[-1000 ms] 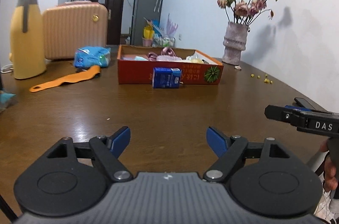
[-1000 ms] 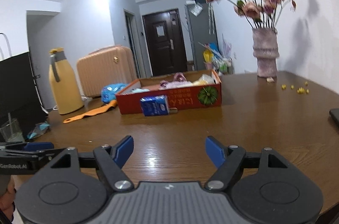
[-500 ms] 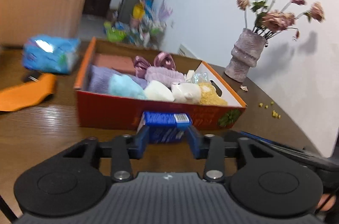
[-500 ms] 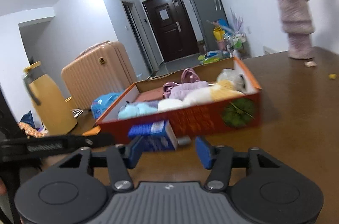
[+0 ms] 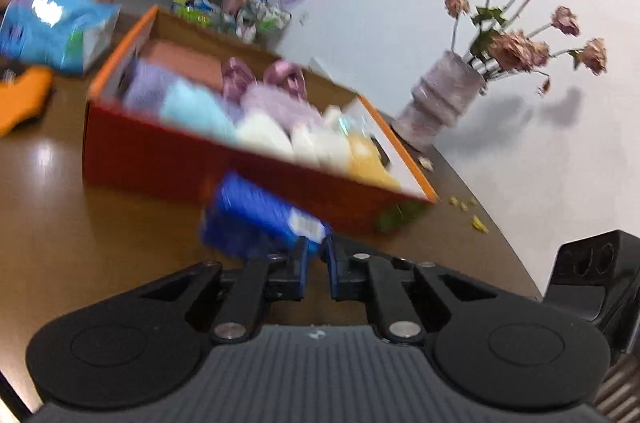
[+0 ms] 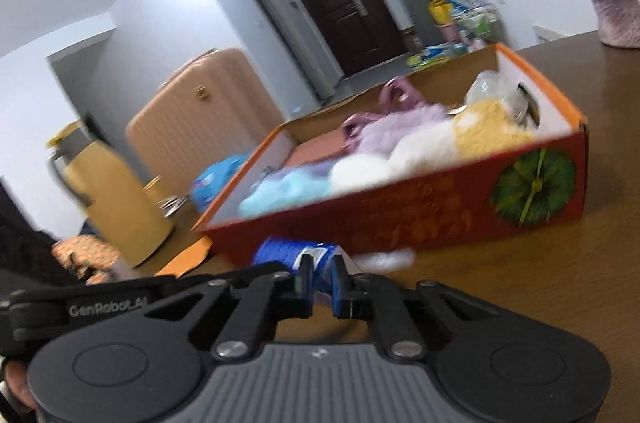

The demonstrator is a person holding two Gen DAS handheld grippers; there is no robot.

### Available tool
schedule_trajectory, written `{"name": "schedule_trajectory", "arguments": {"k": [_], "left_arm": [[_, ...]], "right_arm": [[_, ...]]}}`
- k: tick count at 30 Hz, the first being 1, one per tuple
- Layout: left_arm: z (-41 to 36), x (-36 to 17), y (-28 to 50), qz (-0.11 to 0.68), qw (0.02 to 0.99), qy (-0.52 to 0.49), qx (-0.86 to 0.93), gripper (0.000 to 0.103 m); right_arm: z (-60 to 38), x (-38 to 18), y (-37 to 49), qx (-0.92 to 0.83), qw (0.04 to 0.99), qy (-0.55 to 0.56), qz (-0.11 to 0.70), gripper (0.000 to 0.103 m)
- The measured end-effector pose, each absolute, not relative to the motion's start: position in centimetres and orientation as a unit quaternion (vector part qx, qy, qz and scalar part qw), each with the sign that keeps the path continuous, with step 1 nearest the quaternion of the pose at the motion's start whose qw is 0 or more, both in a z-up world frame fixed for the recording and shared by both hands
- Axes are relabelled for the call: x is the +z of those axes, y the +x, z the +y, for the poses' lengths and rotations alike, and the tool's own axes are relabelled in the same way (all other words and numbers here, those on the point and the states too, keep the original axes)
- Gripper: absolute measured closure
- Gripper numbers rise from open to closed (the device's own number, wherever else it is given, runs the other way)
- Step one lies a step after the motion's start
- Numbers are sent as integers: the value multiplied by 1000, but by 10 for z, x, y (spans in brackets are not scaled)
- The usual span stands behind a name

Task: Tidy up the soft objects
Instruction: 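Close both grippers on the blue milk carton, then lift the milk carton and turn it upright between both grippers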

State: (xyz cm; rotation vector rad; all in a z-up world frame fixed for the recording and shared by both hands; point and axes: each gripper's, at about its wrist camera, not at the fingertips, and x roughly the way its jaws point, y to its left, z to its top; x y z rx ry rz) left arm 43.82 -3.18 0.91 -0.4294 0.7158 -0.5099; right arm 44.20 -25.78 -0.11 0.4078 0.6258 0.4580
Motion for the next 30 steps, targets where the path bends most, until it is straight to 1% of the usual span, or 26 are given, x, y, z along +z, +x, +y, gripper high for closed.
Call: {"name": "schedule_trajectory", "arguments": {"k": [2,3,4,5,6,7,8,9,10,12,13,14,15,17,18,19,21,23,26,29,30], "left_arm": [[-31,10,405,338,882,-202,-258,92],[-29,11,391,334,884,-196,-261,91],[-28,13,377,327,892,-179,-255,90],[-29,17,372,321,902,-156,-242,86],[-30,21,371,313,914,-132,-222,75],[-28,27,376,305,925,-115,-194,68],[-26,31,385,298,932,-112,-174,54],[-24,34,396,288,936,-111,-167,47],[-23,35,410,284,939,-106,-165,47],[-22,35,440,304,935,-102,-151,47],[-22,33,456,317,927,-111,-166,48],[-22,30,469,327,919,-118,-184,52],[-22,27,479,337,914,-127,-186,65],[-21,19,493,356,903,-141,-193,75],[-19,18,494,356,901,-153,-197,78],[-17,17,493,354,900,-161,-196,79],[-13,15,488,352,900,-169,-195,81],[-8,12,472,352,898,-179,-196,81],[-7,6,426,345,895,-191,-208,81],[-5,-7,375,353,883,-217,-220,79],[-6,-11,361,359,877,-226,-227,78]], "right_arm": [[-254,-4,412,219,910,172,306,96],[-254,-5,398,217,913,163,305,94],[-257,-7,380,212,915,157,306,91],[-260,-9,369,207,916,158,306,90],[-263,-9,362,202,917,160,305,90],[-265,-8,361,195,919,161,302,90],[-267,-6,362,186,922,163,299,89],[-269,-3,367,180,923,171,293,85],[-272,1,373,180,924,186,282,74],[-275,3,391,183,916,223,280,62],[-275,2,405,186,907,243,289,62],[-274,1,416,192,900,256,294,63],[-271,-1,426,191,896,266,299,63],[-265,-6,445,184,889,279,312,70],[-262,-9,451,184,888,284,312,75],[-259,-11,456,178,887,287,314,80],[-257,-12,457,170,894,277,309,82],[-257,-13,455,180,891,274,315,83],[-258,-7,427,197,900,231,314,82],[-260,-9,377,215,904,195,313,76],[-258,-10,360,215,906,185,313,69]]}}
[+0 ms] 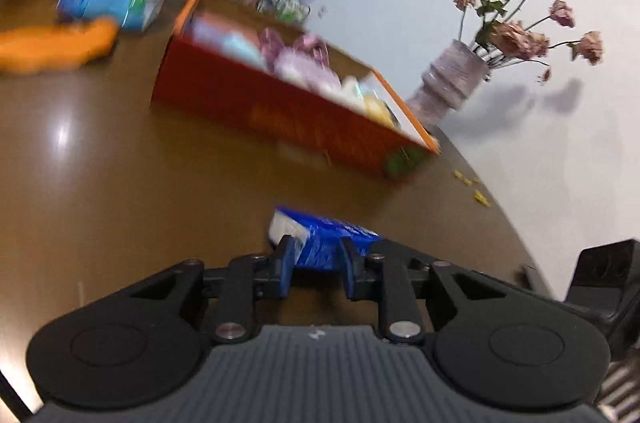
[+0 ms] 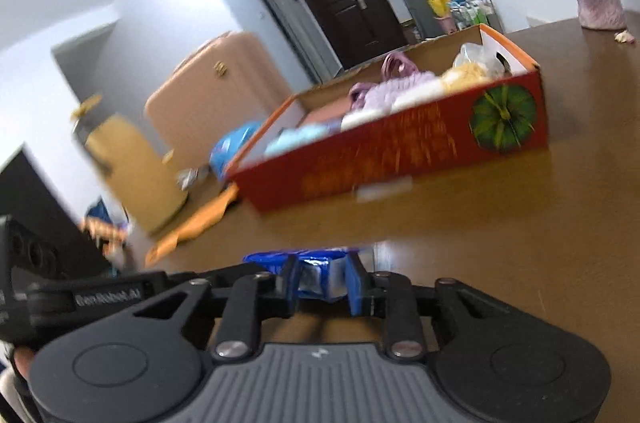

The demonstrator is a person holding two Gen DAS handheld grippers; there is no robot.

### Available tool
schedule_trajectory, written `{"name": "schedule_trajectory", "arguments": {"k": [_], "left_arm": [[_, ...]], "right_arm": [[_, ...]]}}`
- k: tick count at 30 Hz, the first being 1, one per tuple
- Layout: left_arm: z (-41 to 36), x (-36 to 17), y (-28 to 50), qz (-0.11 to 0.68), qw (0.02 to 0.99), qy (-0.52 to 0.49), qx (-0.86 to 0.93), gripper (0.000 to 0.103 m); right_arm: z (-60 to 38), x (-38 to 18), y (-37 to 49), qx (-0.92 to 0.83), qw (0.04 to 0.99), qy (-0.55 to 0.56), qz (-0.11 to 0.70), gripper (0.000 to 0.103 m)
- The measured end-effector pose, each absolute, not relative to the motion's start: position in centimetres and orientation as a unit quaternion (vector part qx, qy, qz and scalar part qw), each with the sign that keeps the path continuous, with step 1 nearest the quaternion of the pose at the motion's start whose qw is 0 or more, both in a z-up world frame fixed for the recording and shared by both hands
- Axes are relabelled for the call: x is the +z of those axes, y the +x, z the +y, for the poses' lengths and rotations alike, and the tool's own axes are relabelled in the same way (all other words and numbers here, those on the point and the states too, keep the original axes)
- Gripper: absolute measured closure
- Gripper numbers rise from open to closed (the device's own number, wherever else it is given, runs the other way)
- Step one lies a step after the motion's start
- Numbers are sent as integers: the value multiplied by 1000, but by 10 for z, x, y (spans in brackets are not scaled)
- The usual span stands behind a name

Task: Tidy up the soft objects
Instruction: 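Lift the milk carton and turn it upright between both grippers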

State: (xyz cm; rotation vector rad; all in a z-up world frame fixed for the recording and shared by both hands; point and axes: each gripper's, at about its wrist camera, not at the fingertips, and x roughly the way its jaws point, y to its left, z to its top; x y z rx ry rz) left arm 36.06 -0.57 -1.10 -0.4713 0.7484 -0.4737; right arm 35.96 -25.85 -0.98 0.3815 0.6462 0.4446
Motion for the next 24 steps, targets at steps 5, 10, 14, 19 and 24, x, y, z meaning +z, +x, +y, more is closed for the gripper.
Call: {"name": "schedule_trajectory", "arguments": {"k": [5,10,14,19,24], "left_arm": [[-10,-14,291,365,864,-235,-255,64],[-9,-4,276,353,874,-218,-251,54],[-14,-8,281,364,871,-223,-242,56],[-16,-20,286,393,863,-227,-223,68],[-16,-22,291,395,860,-235,-222,74]], "right_arm": [[-258,-17,284,210,908,170,320,63],[-279,-14,255,220,897,216,317,63],[-276,-16,264,205,901,211,318,65],[-273,-25,270,195,899,215,329,75],[-275,-27,276,201,896,218,330,79]]}}
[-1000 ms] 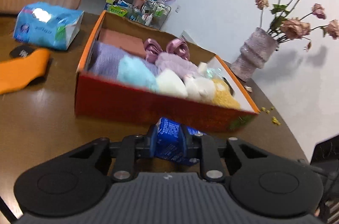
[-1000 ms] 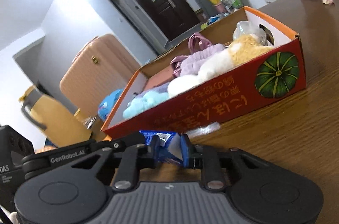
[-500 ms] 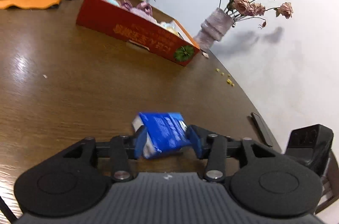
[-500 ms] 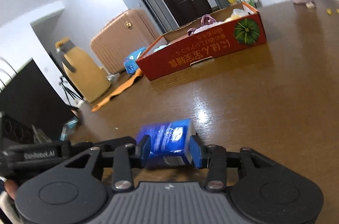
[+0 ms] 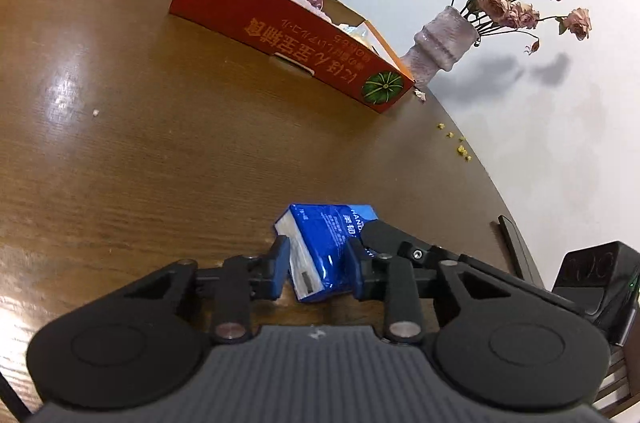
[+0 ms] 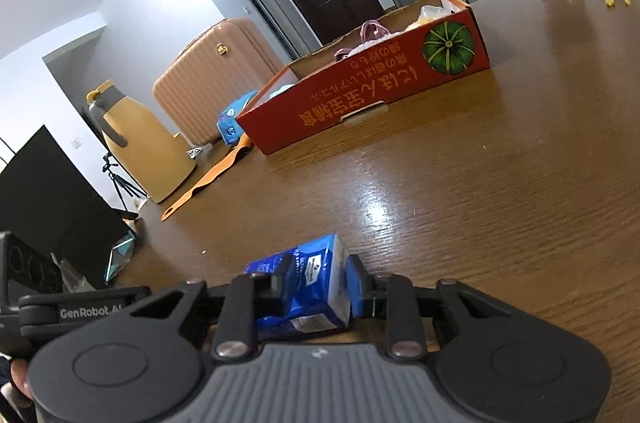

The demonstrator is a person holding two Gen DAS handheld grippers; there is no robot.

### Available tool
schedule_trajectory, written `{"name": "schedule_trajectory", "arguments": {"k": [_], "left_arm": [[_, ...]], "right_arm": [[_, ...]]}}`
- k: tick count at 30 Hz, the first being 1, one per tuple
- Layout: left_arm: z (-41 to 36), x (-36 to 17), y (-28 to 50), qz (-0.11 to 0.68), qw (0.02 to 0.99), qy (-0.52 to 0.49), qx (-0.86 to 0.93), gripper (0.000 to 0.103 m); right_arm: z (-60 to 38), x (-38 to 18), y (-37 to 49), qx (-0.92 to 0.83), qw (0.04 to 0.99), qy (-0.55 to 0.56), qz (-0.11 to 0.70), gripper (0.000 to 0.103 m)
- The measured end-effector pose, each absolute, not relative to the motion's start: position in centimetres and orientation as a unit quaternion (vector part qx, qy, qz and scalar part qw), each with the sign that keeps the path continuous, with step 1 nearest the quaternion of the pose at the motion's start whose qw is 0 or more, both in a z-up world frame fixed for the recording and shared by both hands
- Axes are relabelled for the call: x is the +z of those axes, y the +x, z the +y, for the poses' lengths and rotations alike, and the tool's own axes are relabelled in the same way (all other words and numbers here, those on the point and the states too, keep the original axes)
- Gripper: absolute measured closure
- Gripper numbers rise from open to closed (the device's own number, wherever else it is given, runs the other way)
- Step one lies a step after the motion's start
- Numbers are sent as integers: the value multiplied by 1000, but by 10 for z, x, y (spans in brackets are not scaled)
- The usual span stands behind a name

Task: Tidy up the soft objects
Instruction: 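Lift the milk carton and turn it upright between both grippers, then carry the milk carton into the box and open both grippers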

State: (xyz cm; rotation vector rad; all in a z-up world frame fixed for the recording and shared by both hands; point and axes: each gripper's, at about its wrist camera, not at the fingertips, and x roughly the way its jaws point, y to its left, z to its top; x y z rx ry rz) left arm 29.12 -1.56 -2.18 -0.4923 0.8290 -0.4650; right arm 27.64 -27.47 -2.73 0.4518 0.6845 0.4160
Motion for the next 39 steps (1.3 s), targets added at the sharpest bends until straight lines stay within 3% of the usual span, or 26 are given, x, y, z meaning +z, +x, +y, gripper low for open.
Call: {"name": "schedule_trajectory", "arguments": {"k": [5,10,14,19,25,36,39], "left_arm": [[-20,1,323,357,873,-232,-240,75],[-44,54,401,280,902,-189,-269,75],[-65,69,477,274,906,-169,-274,75],[-76,49,544,309,904,-152,-255,75],[-75,26,549,330,904,-105,-250,74],[-60,62,514,300,923,-90,-225,70],[-49,73,488,294,928,-85,-211,69]], "right_arm": [[-284,-7,296,206,904,224,299,81],[-295,44,353,201,933,192,230,81],[-302,70,427,171,949,170,202,81],[-301,58,502,155,947,156,235,81],[-295,32,520,157,943,132,263,79],[-295,59,493,151,952,113,242,77],[-295,77,469,152,956,94,233,71]]}}
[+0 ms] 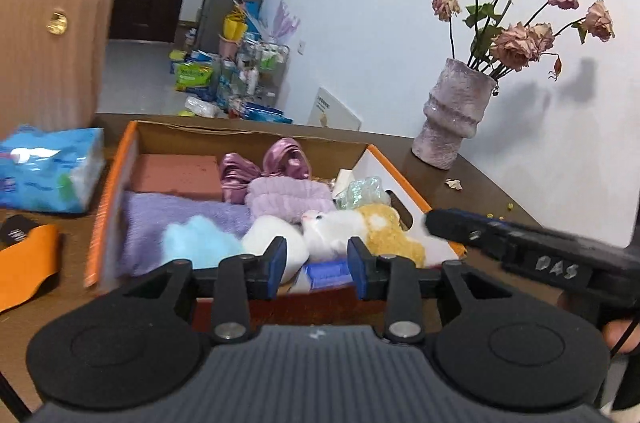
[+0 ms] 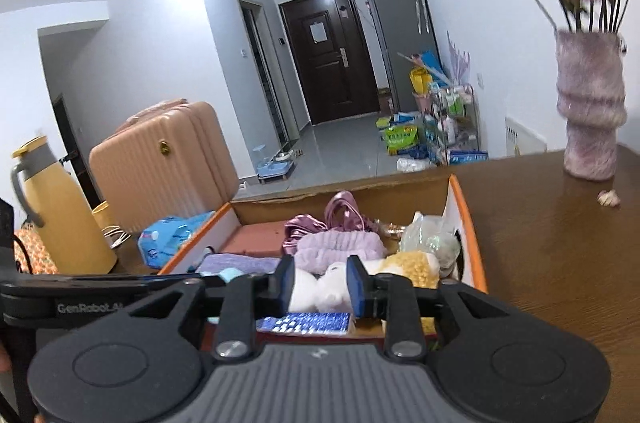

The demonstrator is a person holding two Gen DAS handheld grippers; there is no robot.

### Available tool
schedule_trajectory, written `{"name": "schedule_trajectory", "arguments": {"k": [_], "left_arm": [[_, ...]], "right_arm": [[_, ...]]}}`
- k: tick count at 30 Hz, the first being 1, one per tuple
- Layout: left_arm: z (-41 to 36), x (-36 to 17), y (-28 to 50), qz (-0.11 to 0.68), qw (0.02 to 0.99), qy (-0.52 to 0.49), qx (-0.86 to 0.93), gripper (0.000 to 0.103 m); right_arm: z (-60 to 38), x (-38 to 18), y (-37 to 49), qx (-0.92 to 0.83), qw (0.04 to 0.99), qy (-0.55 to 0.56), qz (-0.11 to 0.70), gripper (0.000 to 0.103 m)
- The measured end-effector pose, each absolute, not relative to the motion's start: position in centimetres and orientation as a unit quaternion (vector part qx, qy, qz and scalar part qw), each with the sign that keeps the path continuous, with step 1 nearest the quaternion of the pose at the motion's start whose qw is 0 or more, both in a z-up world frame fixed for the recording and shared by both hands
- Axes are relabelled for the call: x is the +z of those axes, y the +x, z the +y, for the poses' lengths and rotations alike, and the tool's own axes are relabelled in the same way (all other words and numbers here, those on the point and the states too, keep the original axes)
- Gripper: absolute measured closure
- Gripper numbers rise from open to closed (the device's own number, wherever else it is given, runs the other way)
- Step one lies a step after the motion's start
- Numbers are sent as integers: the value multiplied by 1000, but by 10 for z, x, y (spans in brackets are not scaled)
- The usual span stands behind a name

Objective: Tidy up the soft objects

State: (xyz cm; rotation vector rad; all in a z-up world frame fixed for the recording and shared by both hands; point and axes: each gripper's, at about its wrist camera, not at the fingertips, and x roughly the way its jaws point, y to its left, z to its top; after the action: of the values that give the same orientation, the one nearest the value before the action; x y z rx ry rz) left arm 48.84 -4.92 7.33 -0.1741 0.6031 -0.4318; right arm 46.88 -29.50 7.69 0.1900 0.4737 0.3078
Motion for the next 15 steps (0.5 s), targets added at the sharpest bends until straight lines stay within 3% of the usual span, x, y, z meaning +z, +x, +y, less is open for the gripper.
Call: {"name": "schedule_trajectory", "arguments": {"k": [2,3,7,9,10,11,12,13,15], "left_arm": [[-41,77,467,288,935,-74,-193,64],[-38,78,457,284,939,-67,-183,55],[-25,74,414,280,949,-50,-140,39],[-22,71,389,258,960,-35,-102,18],[-20,69,375,238,967,-32,-82,8],[-19,66,361,213,974,-28,-66,3],[-20,63,348,191,980,-23,-55,2],[-19,60,339,177,983,-17,-52,2],[-19,53,324,166,984,-9,-58,2]], "right_arm": [[-294,87,452,153,957,81,231,68],[-293,91,440,155,958,70,230,64],[-285,96,401,156,960,12,231,45],[-283,90,382,149,961,2,235,42],[-283,87,374,147,962,4,230,33],[-285,83,363,145,966,9,214,26],[-285,78,352,138,972,11,191,8],[-285,73,338,125,980,7,154,0],[-281,59,316,80,993,-13,90,0]]}}
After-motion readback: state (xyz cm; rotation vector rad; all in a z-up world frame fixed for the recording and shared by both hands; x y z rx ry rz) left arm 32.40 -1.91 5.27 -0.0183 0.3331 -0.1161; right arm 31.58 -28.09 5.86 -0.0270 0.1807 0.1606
